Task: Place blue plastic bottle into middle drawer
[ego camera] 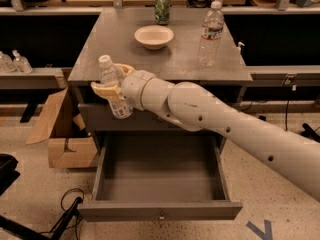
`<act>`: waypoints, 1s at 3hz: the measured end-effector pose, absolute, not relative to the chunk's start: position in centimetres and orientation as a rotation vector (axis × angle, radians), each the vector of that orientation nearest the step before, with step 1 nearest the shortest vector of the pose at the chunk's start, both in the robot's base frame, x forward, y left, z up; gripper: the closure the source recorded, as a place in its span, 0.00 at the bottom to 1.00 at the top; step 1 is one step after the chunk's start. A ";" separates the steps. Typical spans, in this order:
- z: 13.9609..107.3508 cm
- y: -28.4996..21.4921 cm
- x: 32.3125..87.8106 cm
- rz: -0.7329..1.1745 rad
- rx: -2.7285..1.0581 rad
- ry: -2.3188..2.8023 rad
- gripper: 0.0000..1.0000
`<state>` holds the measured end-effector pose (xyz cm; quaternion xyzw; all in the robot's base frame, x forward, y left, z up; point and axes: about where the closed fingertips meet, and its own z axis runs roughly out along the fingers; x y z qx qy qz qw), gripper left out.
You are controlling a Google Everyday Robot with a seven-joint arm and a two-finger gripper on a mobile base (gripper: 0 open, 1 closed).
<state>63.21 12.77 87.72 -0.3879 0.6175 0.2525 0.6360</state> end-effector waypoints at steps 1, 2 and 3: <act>82.5 15.6 61.6 0.700 -0.909 1.384 1.00; 77.4 18.6 59.1 0.822 -0.945 1.335 1.00; 69.5 19.7 59.2 0.939 -1.016 1.234 1.00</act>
Offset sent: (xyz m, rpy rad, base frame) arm -0.0624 0.0862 -0.2191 0.2291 0.1725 0.3373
